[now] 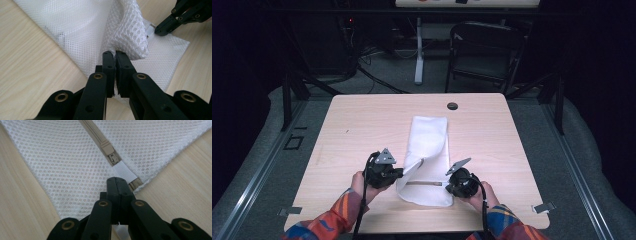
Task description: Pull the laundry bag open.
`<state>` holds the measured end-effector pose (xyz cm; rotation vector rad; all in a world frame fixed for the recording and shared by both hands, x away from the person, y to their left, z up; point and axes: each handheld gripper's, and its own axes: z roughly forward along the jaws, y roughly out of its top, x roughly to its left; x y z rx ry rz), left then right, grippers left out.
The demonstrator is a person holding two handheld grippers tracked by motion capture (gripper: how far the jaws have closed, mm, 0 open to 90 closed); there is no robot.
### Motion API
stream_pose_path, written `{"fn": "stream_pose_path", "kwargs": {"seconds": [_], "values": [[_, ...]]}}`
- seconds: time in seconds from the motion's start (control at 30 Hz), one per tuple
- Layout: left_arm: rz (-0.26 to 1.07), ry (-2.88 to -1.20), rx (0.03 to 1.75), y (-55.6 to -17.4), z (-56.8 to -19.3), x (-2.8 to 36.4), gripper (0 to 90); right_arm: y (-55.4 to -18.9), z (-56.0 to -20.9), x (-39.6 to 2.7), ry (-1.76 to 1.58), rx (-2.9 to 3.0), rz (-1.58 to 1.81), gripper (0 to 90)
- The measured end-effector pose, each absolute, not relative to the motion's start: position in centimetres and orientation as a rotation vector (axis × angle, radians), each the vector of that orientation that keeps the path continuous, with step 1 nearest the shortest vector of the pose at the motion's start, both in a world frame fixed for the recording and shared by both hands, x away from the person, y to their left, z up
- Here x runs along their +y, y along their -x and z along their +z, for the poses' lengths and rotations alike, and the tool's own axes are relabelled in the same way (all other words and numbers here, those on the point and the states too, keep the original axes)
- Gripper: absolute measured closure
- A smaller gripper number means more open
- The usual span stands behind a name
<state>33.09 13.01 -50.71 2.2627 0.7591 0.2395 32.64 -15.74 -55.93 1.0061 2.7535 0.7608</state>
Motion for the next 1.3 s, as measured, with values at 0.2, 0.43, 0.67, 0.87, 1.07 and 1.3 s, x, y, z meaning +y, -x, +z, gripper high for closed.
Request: {"fn": "stream_pose_path", "kwargs": {"seconds": [0.2, 0.43, 0.67, 0.87, 1.07, 1.3], "values": [[0.248, -2.263, 0.78, -33.0, -50.6, 13.8, 86.4, -32.6, -56.0, -15.7, -1.015, 2.748, 0.768, 90.0], [0.24, -2.286, 0.79, -32.8, -50.7, 14.7, 86.4, -32.6, -56.0, -15.6, -1.019, 2.744, 0.772, 90.0], [0.223, -2.312, 0.816, -32.6, -50.9, 15.5, 86.5, -32.6, -55.9, -15.7, -1.019, 2.747, 0.764, 90.0], [0.22, -2.34, 0.85, -32.5, -51.2, 16.1, 86.4, -32.6, -56.0, -15.6, -1.022, 2.744, 0.771, 90.0], [0.214, -2.375, 0.863, -32.3, -51.5, 16.4, 86.2, -32.6, -56.0, -15.6, -1.023, 2.744, 0.77, 90.0], [0.197, -2.403, 0.874, -32.2, -51.9, 16.6, 86.2, -32.6, -55.9, -15.6, -1.016, 2.744, 0.76, 90.0]]}}
